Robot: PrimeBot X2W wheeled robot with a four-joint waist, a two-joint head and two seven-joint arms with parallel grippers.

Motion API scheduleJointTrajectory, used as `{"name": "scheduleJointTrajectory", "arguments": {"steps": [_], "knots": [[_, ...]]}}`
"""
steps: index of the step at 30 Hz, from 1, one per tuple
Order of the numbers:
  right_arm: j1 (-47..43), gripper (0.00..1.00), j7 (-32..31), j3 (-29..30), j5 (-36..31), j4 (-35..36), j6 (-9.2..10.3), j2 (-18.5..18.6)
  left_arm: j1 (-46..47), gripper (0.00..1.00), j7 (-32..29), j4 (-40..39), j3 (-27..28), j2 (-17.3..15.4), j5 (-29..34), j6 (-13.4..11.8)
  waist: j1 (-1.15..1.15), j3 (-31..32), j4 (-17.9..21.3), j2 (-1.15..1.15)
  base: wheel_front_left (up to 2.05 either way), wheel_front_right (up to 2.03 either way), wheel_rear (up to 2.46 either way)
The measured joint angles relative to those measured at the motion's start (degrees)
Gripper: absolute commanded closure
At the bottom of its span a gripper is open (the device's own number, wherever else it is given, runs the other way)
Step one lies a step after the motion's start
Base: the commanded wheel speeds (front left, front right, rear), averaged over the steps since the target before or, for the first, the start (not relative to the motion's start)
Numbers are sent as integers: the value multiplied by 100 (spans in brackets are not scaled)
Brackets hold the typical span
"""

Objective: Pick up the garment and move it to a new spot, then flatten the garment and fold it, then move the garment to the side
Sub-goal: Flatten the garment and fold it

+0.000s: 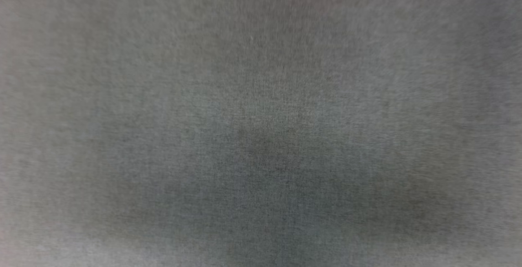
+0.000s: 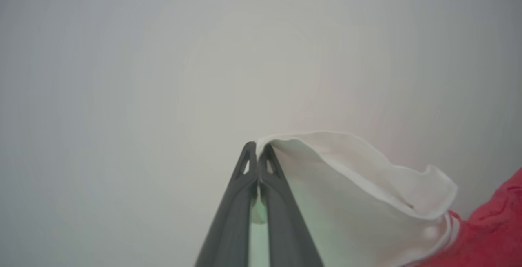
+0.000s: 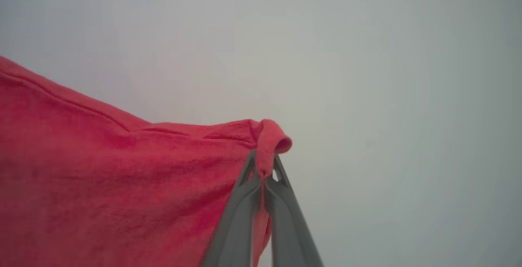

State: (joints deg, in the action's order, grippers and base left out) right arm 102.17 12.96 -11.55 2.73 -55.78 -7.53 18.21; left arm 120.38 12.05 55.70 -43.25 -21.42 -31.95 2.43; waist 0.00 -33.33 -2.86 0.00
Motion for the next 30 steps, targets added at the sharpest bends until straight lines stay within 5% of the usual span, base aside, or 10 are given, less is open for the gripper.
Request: {"name": "scheduleJointTrajectory", "arguments": {"steps": [11, 21, 30], "knots": [[-514, 100, 134, 580, -694, -1061, 0, -211, -931, 100, 279, 773, -120, 243, -14, 179, 0, -1109, -160, 0, 0, 0, 0], [-1360, 100, 56, 318, -225, -1653, 0, -434, -2469, 100, -470, 1147, -637, 448, -445, 471, 0, -727, -291, 0, 0, 0, 0], [-2743, 100, -336, -700, 883, -1589, 0, -442, -4183, 100, -1701, -397, -1585, -357, -1497, 495, 0, 184, -311, 0, 0, 0, 0]]}}
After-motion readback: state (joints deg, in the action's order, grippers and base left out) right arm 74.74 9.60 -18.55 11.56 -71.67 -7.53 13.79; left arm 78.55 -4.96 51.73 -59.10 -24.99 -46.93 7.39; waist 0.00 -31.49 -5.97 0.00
